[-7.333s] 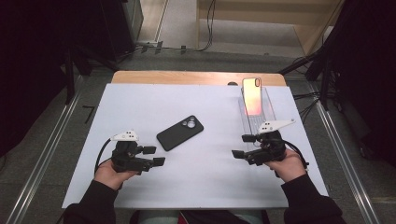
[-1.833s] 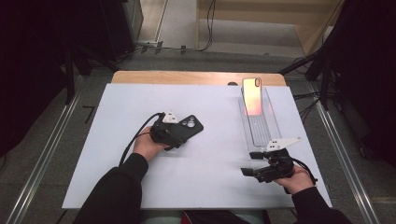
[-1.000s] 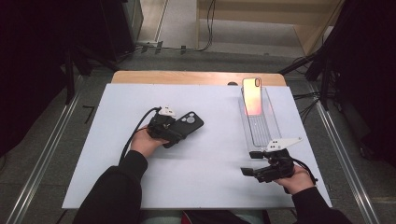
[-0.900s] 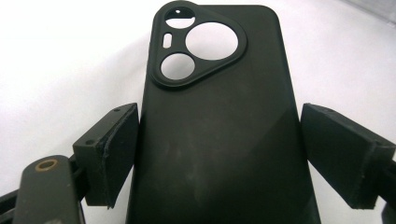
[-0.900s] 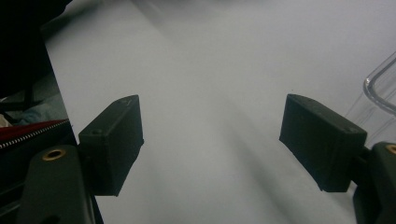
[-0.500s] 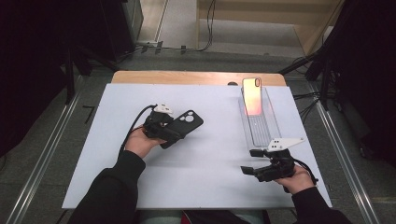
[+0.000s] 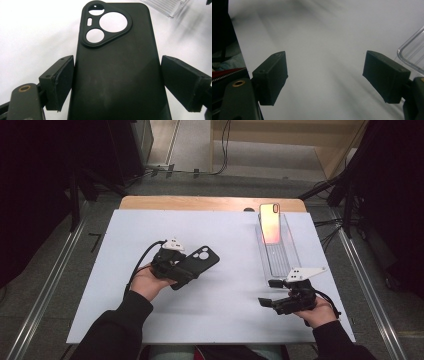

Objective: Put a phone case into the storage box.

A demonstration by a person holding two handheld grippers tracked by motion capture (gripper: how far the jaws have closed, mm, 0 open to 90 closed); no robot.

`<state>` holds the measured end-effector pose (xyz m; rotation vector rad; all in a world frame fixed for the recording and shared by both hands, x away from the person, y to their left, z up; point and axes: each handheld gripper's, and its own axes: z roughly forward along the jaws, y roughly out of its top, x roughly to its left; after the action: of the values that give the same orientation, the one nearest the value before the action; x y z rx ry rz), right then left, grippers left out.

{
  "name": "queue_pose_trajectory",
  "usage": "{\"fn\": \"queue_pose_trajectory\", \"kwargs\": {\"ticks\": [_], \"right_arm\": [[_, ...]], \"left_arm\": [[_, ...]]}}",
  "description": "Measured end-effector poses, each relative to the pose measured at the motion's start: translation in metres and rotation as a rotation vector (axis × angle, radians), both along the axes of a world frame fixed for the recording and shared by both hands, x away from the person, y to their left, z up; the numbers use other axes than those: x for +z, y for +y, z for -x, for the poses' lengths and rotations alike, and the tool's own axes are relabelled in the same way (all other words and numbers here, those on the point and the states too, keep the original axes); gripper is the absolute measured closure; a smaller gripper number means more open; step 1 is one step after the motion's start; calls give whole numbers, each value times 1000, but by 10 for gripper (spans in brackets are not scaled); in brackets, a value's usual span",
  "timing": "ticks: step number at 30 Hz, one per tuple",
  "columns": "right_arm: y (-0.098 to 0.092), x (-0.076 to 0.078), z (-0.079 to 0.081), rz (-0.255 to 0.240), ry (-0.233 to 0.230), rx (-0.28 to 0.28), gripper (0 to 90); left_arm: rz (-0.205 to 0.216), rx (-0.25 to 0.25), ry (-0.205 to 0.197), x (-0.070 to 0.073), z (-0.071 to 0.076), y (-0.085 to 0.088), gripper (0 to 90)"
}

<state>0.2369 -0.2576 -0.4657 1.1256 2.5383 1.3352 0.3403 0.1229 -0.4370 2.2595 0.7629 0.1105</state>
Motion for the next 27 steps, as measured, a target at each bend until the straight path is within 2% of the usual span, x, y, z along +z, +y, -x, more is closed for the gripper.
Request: {"fn": "queue_pose_trajectory", "kwargs": {"ticks": [4, 9, 12, 14, 17, 20, 27], "right_arm": [[1, 2, 0, 7, -5, -15, 178], [4, 3, -1, 6, 27, -18, 178], [6, 4, -2, 1, 46, -27, 178], [7, 5, -3, -10, 57, -40, 178], [9, 7, -5, -46, 87, -65, 178], [12, 9, -6, -77, 100, -74, 178], [20, 13, -7, -77, 114, -98, 181]], "left_arm": [[-6, 24, 11, 0, 10, 2, 145], [-11, 59, 32, -2, 24, 4, 145], [5, 98, 36, -1, 30, 6, 145], [11, 125, 24, -2, 35, 7, 145], [-1, 155, -10, -2, 43, 5, 145], [17, 187, -21, -4, 49, 3, 145], [62, 256, -38, -7, 58, -1, 145]]}}
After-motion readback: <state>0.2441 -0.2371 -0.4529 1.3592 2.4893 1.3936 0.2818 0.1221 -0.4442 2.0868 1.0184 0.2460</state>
